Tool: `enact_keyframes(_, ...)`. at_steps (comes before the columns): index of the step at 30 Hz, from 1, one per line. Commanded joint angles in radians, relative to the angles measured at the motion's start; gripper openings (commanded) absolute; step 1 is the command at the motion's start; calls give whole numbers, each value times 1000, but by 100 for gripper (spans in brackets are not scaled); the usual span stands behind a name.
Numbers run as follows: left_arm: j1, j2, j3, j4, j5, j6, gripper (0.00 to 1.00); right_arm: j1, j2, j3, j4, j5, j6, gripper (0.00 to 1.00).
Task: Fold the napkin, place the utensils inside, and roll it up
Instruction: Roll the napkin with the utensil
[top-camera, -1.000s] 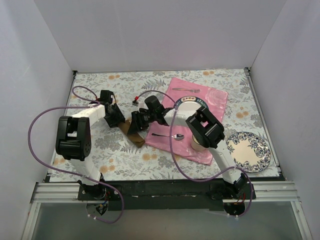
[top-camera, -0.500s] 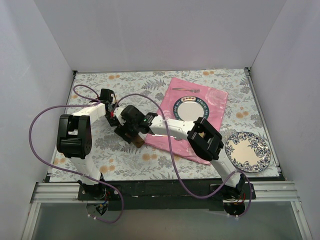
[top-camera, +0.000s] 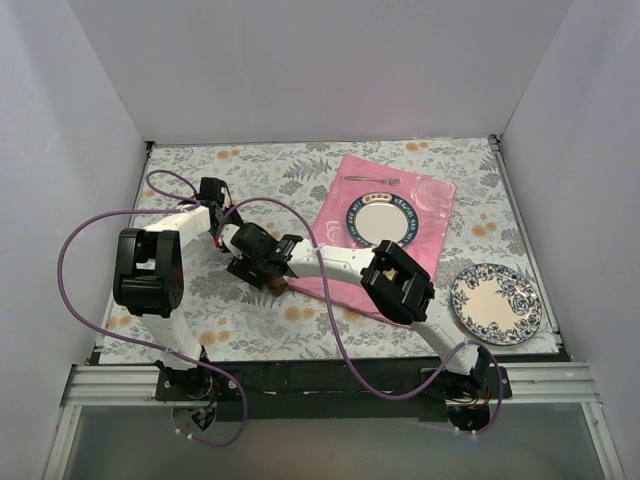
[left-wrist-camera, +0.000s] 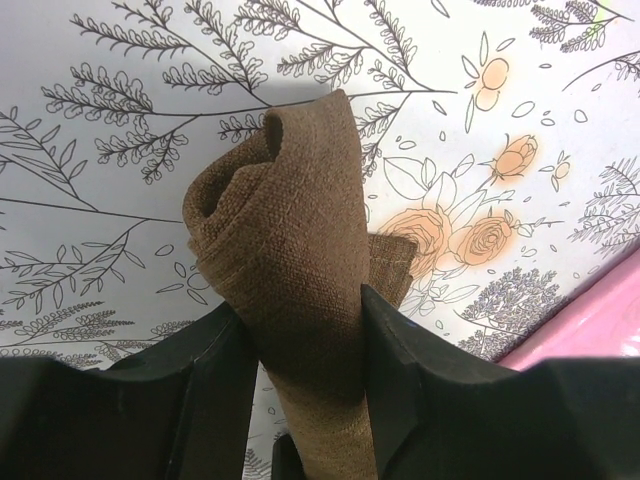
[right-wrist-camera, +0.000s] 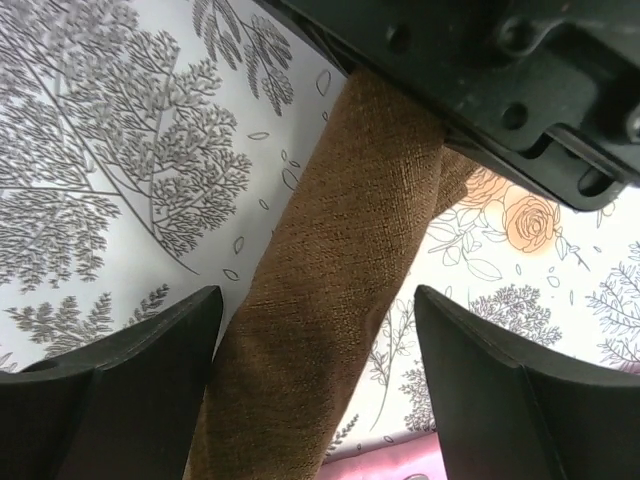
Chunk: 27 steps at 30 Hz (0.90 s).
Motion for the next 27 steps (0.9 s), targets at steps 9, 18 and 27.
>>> enact_keyframes(9, 30, -86, -52, -47, -41, -3, 69, -24, -2, -22, 40, -114, 62, 42)
enact_keyframes(18, 74, -235, -12, -119, -64, -31, 86, -128, -16, -104, 175, -527, 260, 37)
enact_keyframes(27, 39, -199, -53, -85, 48, -48, 84, -234, 16, -177, 324, -820, 436, 38)
